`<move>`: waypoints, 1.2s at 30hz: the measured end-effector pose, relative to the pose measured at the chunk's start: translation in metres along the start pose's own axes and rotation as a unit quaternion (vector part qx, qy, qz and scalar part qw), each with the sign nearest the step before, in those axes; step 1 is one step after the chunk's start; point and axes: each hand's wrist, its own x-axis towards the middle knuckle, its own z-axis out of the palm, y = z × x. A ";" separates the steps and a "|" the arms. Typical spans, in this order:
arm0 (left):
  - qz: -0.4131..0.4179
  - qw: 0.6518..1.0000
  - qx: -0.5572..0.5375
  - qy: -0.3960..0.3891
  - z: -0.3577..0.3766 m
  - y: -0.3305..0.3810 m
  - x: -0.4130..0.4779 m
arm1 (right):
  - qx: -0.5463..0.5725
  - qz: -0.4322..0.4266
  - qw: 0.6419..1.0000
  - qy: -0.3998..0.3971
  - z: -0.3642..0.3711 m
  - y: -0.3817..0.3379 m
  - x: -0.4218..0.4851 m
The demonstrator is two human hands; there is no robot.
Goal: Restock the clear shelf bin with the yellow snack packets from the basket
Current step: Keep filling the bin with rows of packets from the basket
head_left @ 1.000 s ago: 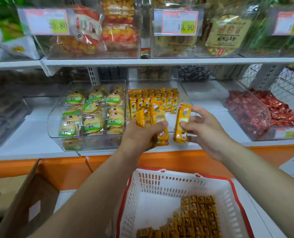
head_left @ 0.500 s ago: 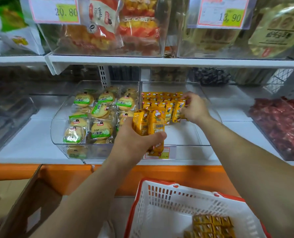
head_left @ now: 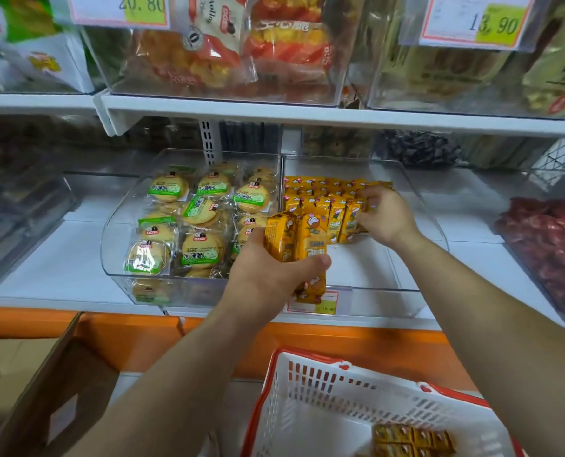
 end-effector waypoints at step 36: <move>-0.049 0.983 -0.139 -0.106 0.061 0.013 -0.041 | 0.584 0.148 0.786 -0.141 -0.116 -0.007 -0.206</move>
